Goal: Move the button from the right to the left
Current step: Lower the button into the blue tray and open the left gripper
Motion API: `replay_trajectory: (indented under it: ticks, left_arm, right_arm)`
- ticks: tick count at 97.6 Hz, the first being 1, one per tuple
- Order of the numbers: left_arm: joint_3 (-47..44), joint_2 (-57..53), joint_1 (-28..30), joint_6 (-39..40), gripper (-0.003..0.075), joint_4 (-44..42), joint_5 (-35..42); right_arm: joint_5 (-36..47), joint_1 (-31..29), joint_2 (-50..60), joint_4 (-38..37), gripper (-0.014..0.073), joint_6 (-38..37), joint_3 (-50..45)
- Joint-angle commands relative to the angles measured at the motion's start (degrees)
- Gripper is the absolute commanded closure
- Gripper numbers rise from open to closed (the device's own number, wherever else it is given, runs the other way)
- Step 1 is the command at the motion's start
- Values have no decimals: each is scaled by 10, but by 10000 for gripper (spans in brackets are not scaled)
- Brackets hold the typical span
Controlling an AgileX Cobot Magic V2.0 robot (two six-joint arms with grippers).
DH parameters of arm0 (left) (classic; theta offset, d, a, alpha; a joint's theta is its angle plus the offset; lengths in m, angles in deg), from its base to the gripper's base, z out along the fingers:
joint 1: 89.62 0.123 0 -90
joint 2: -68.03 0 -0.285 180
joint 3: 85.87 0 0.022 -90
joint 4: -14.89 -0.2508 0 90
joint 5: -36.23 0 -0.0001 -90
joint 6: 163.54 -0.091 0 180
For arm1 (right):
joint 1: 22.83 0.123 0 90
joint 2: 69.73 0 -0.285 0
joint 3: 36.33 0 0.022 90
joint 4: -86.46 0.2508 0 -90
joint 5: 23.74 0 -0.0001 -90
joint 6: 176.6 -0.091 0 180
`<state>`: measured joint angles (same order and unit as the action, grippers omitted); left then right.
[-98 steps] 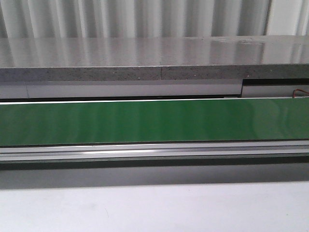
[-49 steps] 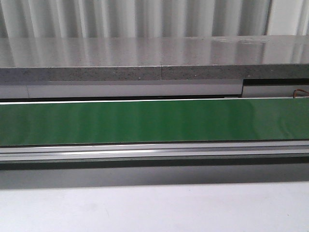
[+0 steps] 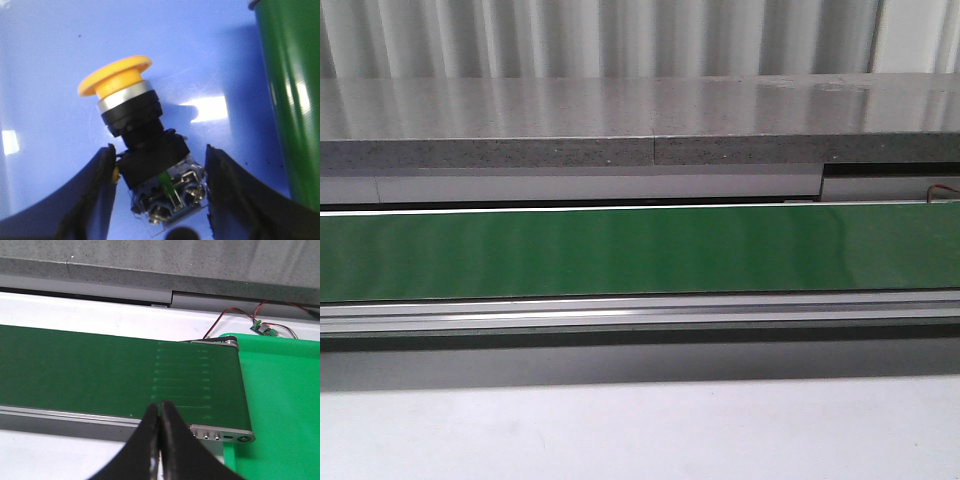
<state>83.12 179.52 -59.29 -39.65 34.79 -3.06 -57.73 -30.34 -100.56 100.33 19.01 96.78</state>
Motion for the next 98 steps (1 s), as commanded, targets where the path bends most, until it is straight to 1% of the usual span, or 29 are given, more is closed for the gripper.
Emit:
replay_trajectory:
  ticks: [1,12,29,91,98]
  left_arm:
    - [22,-9,0,-6,740,18,8]
    - [23,1,0,-6,740,16,5]
    - [23,2,0,-6,740,13,31]
    - [23,3,0,-7,738,13,29]
    - [23,3,0,-17,737,13,27]
  right_arm:
    - [37,1,-1,0,661,5,15]
    - [37,1,-1,0,661,5,15]
    - [37,1,-1,0,661,5,15]
    - [37,1,-1,0,661,5,15]
    - [37,1,-1,0,661,5,15]
